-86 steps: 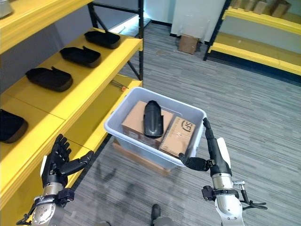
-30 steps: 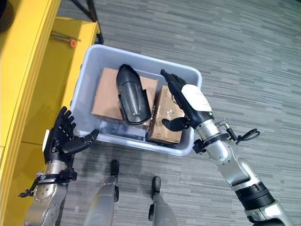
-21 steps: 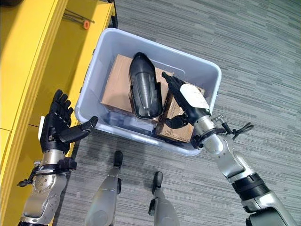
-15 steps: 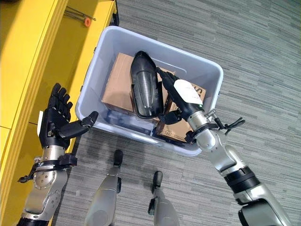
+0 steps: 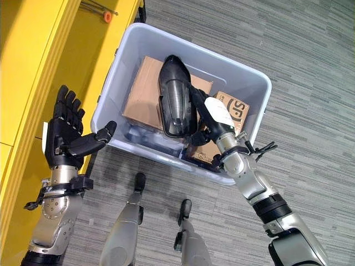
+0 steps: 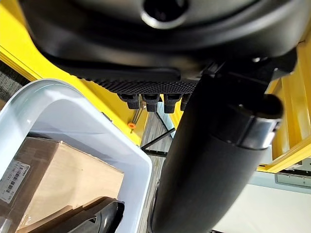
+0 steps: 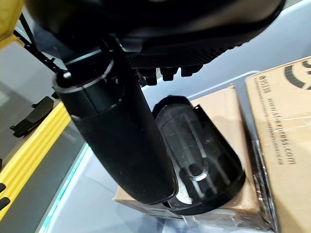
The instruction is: Move parts from the plastic box to the shelf.
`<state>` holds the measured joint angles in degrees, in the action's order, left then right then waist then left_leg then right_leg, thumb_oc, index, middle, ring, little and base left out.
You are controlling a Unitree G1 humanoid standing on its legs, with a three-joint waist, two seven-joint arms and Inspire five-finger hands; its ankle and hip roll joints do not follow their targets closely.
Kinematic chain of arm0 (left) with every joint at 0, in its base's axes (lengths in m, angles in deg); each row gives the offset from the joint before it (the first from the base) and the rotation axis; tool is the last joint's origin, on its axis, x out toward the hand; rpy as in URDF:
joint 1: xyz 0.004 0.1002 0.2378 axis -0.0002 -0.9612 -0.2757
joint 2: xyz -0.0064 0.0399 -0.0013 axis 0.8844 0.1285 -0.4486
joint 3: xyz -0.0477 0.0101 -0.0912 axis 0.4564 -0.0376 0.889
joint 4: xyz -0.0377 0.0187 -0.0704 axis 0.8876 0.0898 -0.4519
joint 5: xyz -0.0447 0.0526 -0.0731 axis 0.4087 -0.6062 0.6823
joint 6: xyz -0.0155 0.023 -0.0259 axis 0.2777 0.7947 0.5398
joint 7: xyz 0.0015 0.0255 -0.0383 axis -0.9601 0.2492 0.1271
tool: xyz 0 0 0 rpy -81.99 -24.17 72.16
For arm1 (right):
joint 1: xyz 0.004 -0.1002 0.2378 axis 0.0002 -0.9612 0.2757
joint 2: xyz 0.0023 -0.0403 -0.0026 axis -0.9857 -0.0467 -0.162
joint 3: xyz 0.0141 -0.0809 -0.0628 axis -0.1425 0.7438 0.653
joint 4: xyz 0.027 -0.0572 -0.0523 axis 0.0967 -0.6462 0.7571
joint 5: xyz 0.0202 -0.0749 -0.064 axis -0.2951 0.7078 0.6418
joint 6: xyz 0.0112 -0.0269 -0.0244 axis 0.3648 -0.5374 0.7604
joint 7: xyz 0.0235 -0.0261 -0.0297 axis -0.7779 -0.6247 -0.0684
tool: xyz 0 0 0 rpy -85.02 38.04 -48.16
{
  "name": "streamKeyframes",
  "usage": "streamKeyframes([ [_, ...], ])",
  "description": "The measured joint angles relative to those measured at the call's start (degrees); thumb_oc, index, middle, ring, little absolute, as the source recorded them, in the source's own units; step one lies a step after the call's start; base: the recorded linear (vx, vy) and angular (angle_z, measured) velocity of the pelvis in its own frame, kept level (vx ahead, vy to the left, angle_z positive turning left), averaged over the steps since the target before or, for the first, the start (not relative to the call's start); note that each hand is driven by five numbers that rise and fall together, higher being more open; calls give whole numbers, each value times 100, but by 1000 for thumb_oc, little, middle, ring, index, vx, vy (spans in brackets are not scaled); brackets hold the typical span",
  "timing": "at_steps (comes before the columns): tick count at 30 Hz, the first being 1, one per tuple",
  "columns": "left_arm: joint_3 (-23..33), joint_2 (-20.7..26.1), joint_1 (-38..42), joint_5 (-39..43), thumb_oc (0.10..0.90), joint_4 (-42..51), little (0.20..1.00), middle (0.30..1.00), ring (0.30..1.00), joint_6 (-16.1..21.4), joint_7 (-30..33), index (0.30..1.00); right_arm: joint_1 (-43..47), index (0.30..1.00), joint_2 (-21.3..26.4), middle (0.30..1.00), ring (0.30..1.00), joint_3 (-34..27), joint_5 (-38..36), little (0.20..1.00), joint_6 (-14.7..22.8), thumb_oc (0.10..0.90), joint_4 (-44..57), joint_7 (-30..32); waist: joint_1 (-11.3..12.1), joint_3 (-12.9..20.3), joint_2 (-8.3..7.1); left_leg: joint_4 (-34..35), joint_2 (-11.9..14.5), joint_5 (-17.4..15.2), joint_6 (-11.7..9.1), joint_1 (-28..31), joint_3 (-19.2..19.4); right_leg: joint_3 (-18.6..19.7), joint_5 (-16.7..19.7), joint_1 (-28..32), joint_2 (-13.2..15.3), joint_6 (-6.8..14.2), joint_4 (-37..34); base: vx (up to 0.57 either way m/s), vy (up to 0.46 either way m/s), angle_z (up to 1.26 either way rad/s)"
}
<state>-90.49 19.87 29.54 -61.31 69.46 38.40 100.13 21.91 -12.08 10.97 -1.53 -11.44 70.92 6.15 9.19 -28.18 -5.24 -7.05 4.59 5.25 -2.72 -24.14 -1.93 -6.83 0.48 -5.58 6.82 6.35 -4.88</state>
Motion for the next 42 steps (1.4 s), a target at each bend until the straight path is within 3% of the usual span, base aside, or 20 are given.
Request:
streamKeyframes([
  [17,-11,0,11,1,900,0,1000,1000,1000,8,77,1000,244,1000,243,1000,1000,0,65,1000,-29,900,-193,39,32,-7,-1,-1,7,13,-7,-162,2,2,-1,-167,-6,0,0,0,0,0],
  [42,-61,-2,165,5,900,-1,1000,1000,1000,12,108,1000,862,1000,-8,1000,1000,225,114,1000,-190,900,-689,220,57,-16,8,2,0,15,-9,-302,-4,-8,-2,-299,-3,0,-2,0,0,0],
])
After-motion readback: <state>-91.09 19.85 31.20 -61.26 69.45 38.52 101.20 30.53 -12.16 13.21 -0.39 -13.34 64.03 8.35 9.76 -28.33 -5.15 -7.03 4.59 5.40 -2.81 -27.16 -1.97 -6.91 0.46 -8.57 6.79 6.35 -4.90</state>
